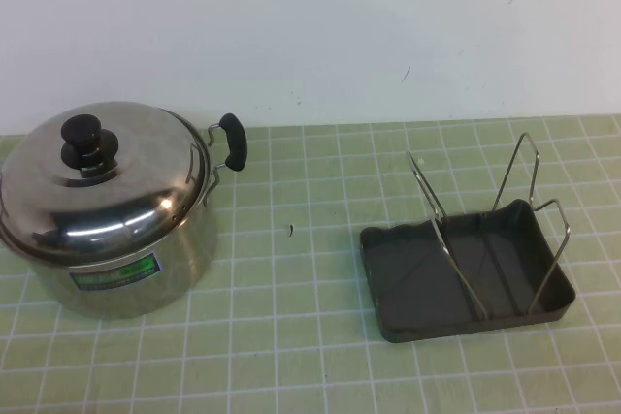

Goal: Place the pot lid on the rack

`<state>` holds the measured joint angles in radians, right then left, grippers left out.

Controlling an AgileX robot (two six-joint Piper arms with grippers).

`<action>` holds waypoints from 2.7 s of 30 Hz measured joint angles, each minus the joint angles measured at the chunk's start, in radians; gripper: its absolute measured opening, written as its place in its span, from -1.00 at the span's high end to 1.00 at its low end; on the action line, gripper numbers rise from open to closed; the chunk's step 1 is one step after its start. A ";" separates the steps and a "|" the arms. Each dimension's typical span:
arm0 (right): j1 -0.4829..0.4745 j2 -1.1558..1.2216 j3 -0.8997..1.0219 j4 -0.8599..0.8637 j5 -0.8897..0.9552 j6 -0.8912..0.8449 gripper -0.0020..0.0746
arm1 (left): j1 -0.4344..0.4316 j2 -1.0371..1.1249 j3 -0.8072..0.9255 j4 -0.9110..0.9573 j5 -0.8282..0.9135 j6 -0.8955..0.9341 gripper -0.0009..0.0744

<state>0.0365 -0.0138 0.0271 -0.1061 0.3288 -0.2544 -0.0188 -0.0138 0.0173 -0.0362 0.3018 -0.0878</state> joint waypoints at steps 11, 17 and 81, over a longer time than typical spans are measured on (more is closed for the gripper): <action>0.000 0.000 0.000 0.000 0.000 0.000 0.95 | 0.000 0.000 0.000 -0.041 0.000 0.000 0.98; 0.000 0.000 0.000 0.000 0.000 0.000 0.95 | 0.000 0.000 0.004 -0.451 -0.011 -0.066 0.98; 0.000 0.000 0.000 0.001 0.001 0.000 0.95 | -0.150 1.242 -0.613 -0.033 -0.919 0.040 -0.51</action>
<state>0.0365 -0.0138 0.0271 -0.1054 0.3296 -0.2544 -0.1686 1.2286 -0.5957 -0.0692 -0.6170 -0.0476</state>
